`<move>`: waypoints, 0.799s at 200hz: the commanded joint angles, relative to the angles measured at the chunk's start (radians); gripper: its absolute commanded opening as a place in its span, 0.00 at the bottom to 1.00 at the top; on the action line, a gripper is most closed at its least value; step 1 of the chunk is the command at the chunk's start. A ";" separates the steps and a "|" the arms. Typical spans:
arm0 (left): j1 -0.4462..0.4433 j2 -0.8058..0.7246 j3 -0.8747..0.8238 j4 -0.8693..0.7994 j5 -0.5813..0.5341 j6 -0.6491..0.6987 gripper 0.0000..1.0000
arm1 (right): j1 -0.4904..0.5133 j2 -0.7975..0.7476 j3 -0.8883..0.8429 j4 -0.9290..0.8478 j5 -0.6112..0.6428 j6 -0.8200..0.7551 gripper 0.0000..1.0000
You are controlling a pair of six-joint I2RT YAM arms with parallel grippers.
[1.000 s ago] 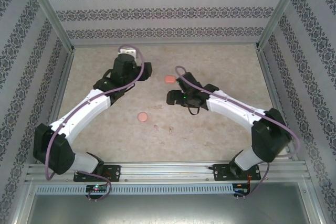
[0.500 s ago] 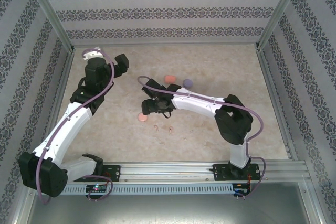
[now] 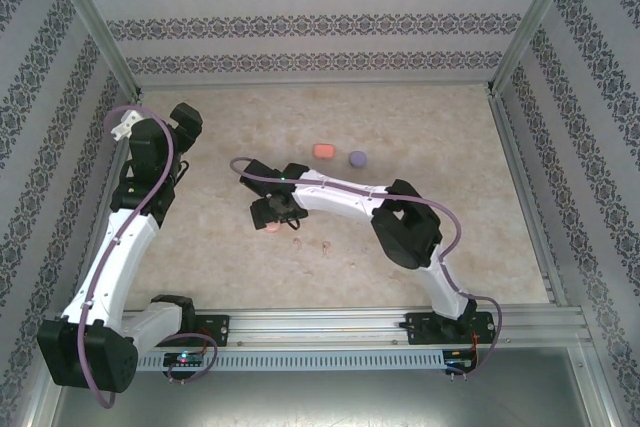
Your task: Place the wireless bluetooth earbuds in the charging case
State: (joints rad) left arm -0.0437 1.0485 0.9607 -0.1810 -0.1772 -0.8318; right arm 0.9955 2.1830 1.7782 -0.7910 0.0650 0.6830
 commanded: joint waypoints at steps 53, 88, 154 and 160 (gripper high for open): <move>0.017 -0.049 0.006 -0.046 -0.047 -0.021 0.99 | 0.037 0.135 0.154 -0.136 0.055 -0.011 0.76; 0.019 -0.037 0.052 -0.116 -0.046 0.010 1.00 | 0.038 0.166 0.174 -0.145 0.055 -0.012 0.72; 0.019 -0.021 0.069 -0.202 -0.050 -0.020 1.00 | 0.038 0.216 0.216 -0.162 0.059 -0.013 0.68; 0.020 -0.021 0.067 -0.207 -0.049 -0.018 1.00 | 0.038 0.220 0.221 -0.163 0.062 -0.013 0.68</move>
State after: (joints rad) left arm -0.0372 1.0260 1.0069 -0.3286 -0.2150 -0.8425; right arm 1.0241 2.3669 1.9656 -0.9249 0.0925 0.6769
